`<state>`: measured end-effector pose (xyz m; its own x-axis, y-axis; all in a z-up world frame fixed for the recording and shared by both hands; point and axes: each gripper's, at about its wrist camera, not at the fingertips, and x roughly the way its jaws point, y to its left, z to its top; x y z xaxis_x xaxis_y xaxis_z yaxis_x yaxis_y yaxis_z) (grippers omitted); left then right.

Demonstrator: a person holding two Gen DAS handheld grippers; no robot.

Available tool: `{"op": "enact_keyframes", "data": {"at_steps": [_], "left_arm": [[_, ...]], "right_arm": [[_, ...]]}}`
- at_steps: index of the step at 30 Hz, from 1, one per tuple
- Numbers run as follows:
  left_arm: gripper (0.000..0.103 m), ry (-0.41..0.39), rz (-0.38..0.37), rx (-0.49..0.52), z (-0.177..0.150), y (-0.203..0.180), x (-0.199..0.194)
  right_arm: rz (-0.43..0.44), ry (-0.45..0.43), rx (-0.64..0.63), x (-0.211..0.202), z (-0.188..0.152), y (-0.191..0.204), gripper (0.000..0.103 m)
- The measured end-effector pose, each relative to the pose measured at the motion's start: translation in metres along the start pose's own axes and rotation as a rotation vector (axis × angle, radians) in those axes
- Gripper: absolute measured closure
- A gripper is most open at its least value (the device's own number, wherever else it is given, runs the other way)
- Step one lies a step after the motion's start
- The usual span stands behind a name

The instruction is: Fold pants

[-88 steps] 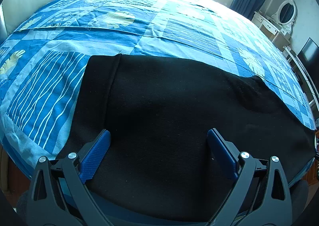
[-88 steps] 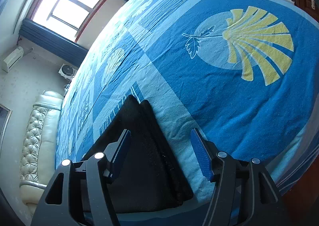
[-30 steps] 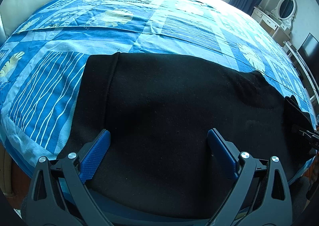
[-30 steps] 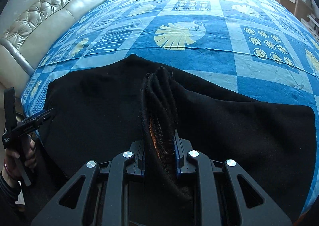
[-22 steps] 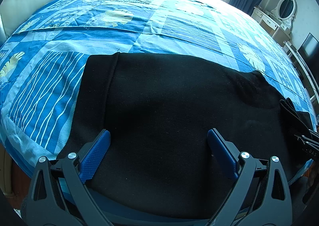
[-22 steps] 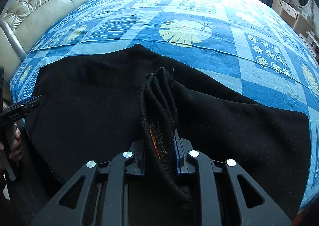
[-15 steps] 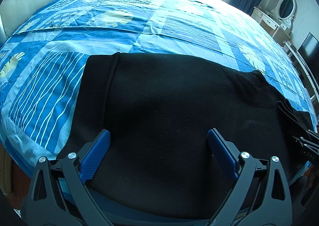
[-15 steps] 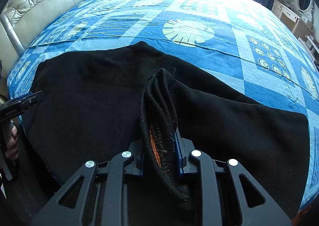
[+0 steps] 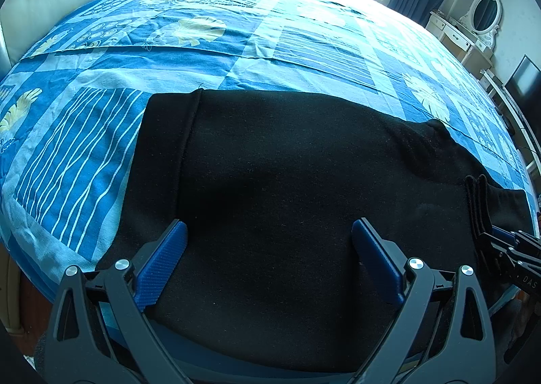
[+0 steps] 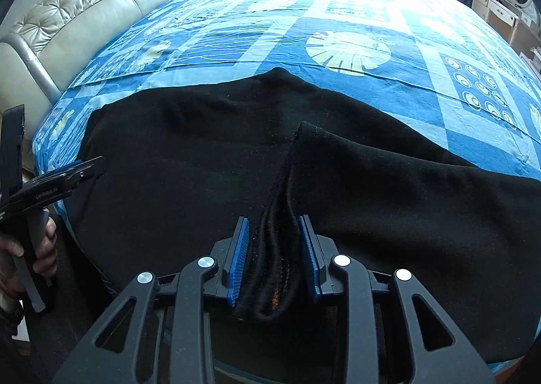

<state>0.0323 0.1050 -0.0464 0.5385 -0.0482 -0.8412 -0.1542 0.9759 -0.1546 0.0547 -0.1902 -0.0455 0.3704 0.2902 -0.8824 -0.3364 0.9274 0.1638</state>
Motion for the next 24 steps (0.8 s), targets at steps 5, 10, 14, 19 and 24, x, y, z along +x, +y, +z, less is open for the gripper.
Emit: {"op": "enact_keyframes", "data": {"at_steps": [5, 10, 14, 19, 24], "left_arm": [[0.005, 0.000, 0.000, 0.001, 0.000, 0.000, 0.000], [0.005, 0.000, 0.000, 0.001, 0.000, 0.000, 0.000], [0.005, -0.003, -0.002, 0.004, -0.001, 0.000, -0.001], [0.005, -0.003, -0.002, 0.001, -0.001, -0.001, -0.002], [0.004, -0.003, -0.002, 0.002, -0.001, -0.001, -0.002]], "right_arm": [[0.010, -0.017, 0.004, 0.000, -0.003, 0.005, 0.063], [0.083, -0.043, 0.013, -0.011, 0.000, 0.000, 0.057], [0.224, -0.131, 0.073, -0.055, 0.016, -0.036, 0.057], [0.215, -0.300, 0.323, -0.113, 0.016, -0.160, 0.050], [0.278, -0.309, 0.711, -0.098, -0.029, -0.293, 0.049]]}}
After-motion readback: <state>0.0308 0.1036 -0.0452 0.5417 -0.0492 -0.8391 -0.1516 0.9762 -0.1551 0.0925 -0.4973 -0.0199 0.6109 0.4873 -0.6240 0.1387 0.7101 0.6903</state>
